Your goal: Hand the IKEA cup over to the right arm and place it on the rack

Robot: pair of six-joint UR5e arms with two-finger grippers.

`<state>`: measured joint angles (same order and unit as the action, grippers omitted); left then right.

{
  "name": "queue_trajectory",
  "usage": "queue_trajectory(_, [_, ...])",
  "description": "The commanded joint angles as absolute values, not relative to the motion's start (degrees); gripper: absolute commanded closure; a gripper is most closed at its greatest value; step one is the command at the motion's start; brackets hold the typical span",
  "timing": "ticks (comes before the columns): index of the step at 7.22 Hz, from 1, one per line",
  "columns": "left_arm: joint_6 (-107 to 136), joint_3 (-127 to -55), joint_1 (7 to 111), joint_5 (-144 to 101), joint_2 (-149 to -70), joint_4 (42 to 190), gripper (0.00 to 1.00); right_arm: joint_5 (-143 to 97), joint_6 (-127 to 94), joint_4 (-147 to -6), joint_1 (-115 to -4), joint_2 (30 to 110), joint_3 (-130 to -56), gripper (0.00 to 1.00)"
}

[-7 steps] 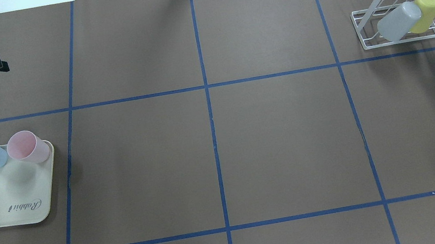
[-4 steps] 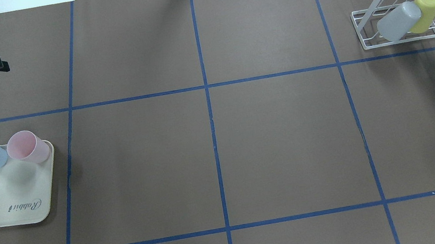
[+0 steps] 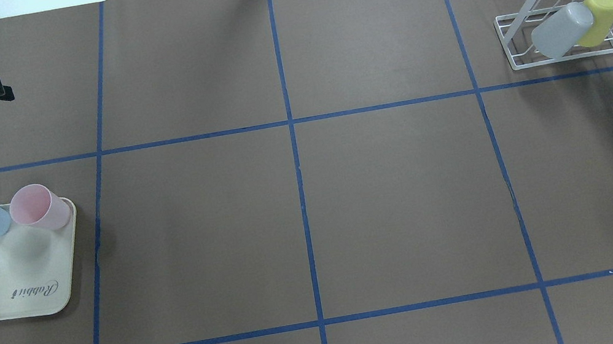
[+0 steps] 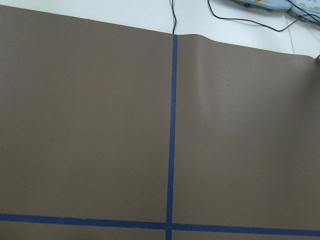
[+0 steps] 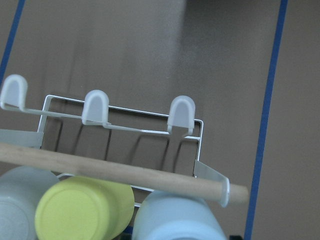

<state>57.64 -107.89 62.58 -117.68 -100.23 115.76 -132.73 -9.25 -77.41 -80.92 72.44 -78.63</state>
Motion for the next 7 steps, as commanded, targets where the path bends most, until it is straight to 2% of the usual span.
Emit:
queue_trajectory(1, [57.66, -107.93, 62.58, -117.69, -100.2, 115.75, 0.0, -132.63, -9.4, -76.55, -79.63, 72.16, -77.96, 0.08])
queue_trajectory(2, [57.66, -107.93, 62.58, -117.69, -100.11, 115.75, 0.0, -132.71, -9.4, -76.55, -79.54, 72.16, -77.96, 0.01])
queue_trajectory(5, [52.51, -107.84, 62.84, -117.6, -98.01, 114.88, 0.0, -133.06, -9.75, -76.46, -79.45, 71.03, -78.66, 0.01])
queue_trajectory(7, [38.47, -107.67, 66.16, -117.6, -91.44, 114.87, 0.0, -135.78, -15.95, -76.38, -78.84, 69.79, -79.1, 0.01])
